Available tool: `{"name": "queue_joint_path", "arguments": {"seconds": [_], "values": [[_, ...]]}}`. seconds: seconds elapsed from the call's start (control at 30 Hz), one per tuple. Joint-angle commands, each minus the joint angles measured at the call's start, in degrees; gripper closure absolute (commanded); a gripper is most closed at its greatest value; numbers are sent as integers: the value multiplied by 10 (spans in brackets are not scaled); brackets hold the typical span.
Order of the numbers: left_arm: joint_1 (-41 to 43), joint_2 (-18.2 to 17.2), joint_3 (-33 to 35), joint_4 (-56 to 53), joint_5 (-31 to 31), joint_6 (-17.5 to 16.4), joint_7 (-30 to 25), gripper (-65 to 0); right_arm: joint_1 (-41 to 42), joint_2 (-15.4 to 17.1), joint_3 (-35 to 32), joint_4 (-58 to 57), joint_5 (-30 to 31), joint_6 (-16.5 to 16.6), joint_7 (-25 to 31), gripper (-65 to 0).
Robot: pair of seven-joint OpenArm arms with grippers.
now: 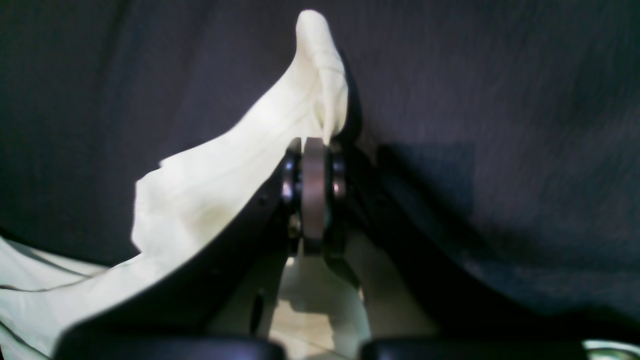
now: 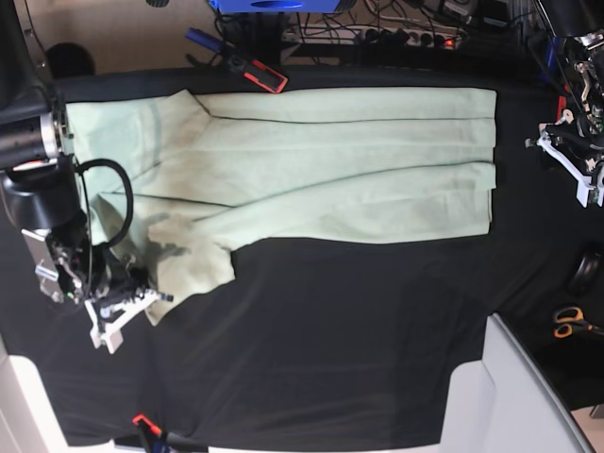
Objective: Fold the T-shirt properly
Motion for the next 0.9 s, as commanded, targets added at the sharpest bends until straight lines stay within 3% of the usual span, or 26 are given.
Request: {"name": "queue_joint_path", "arguments": {"seconds": [0.0,0.43,0.7,0.77,0.87], "values": [[-3,-13,-4,7,0,5,-9,-334,30,7,-1,10,4,3,10,0],[-10,-13,-5,7,0,5,-9,-334,76,7,-3,29,2,3,-17,0],[-10,-13,-5,7,0,5,-9,-334,57,8,3,120,3,2,-130,0],[-10,-13,-5,7,0,5,-9,-334,34,8,3,156,6,-12,-155,0],[-10,-14,-5,7,0,5,-9,-334,-16,8,30,229,7,-64,-193,0]]}}
